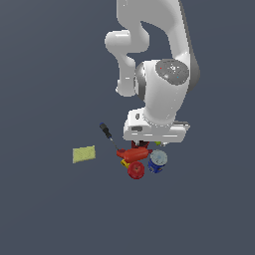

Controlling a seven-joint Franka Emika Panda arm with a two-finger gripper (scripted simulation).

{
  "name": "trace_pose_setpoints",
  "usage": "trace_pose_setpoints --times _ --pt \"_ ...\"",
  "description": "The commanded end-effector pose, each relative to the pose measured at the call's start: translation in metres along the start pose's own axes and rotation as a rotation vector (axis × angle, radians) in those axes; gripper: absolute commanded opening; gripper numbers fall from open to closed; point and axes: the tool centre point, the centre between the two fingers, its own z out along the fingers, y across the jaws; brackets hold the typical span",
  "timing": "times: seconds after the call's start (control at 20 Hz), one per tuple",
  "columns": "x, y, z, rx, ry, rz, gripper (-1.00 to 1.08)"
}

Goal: Pick up a designated object from a clutter of objects.

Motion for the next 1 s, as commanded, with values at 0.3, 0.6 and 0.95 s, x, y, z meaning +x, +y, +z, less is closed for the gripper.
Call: trace_pose_setpoints --times 0.3,0.6,0.95 --pt "0.01 -0.041 0.051 0.015 0.011 0.045 1.0" --pt "0.011 -0.051 0.064 0.019 0.013 0.056 1.0" --pt "0.01 -0.051 0.074 0.019 0.011 0.054 1.0"
